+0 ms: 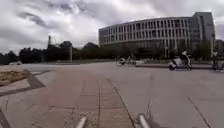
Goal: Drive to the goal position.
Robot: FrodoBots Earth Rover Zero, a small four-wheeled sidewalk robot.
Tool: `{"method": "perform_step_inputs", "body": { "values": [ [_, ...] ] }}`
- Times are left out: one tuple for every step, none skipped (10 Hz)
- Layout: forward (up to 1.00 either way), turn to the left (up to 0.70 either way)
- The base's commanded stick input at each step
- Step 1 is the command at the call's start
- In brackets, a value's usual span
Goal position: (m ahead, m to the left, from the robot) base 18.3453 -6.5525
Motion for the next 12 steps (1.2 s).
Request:
{"method": "perform_step_inputs", "body": {
  "values": [
    [0.7, 0.01],
    [0.7, 0.01],
    [0.7, 0.01],
    [0.7, 0.01],
    [0.7, 0.01],
    [0.7, 0.01],
    [0.7, 0.01],
    [0.7, 0.01],
    [0.7, 0.01],
    [0.7, 0.01],
    [0.7, 0.01],
    [0.7, 0.01]
  ]
}}
